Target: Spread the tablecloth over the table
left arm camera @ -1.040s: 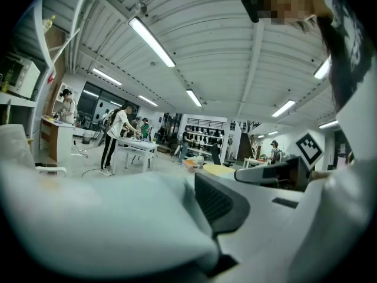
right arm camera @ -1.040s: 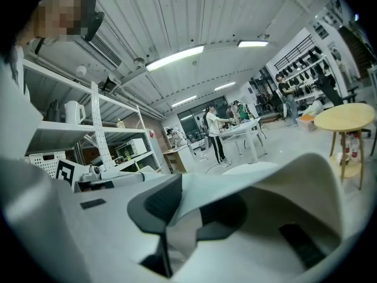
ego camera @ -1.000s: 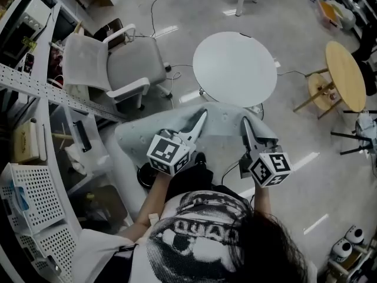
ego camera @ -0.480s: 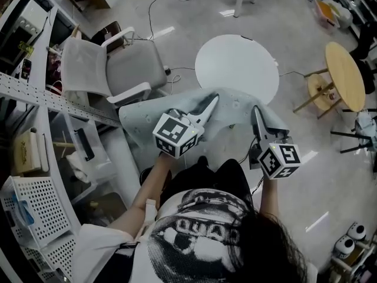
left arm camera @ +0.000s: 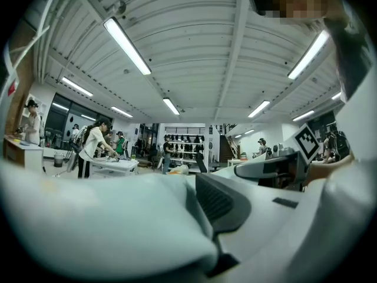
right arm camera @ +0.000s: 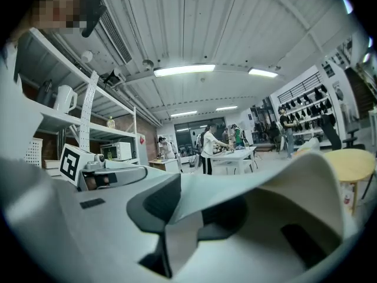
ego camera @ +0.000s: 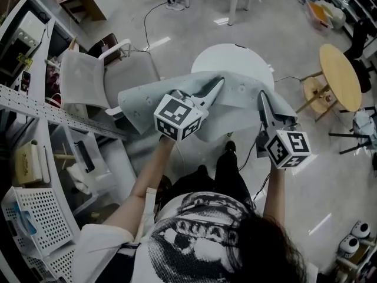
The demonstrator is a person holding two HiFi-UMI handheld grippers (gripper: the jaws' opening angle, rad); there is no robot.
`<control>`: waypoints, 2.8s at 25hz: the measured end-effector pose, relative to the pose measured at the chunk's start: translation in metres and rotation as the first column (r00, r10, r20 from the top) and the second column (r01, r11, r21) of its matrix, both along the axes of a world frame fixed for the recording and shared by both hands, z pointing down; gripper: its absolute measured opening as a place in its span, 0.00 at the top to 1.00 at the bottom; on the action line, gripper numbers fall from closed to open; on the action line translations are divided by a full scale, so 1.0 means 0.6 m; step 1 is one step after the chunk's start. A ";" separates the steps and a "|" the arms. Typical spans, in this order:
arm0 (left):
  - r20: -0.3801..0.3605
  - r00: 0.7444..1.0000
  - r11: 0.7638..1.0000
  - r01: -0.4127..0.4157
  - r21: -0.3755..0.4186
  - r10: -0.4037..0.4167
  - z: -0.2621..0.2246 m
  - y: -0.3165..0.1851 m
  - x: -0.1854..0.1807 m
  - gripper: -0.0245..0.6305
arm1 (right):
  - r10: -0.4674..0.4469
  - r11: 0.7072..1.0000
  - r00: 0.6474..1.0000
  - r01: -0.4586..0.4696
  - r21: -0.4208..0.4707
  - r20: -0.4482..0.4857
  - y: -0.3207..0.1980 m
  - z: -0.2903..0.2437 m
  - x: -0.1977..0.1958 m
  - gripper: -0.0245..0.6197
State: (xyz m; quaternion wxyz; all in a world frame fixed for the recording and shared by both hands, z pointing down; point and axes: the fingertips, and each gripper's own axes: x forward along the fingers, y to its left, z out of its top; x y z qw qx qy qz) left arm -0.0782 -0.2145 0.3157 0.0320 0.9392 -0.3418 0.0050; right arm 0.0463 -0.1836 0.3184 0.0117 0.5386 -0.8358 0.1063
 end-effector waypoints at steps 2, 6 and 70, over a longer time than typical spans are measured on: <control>0.004 1.000 1.000 -0.012 0.013 0.012 -0.012 -0.023 0.010 0.86 | 0.007 1.000 1.000 -0.007 0.017 -0.005 -0.021 -0.011 0.009 0.83; -0.015 0.999 0.999 -0.038 0.011 0.038 -0.029 -0.074 0.028 0.86 | 0.015 0.999 1.000 -0.014 0.041 -0.008 -0.067 -0.029 0.026 0.83; -0.030 0.999 1.000 -0.013 0.008 0.014 -0.157 -0.730 0.210 0.84 | -0.182 0.957 0.968 0.215 0.197 -0.175 -0.716 -0.178 0.199 0.81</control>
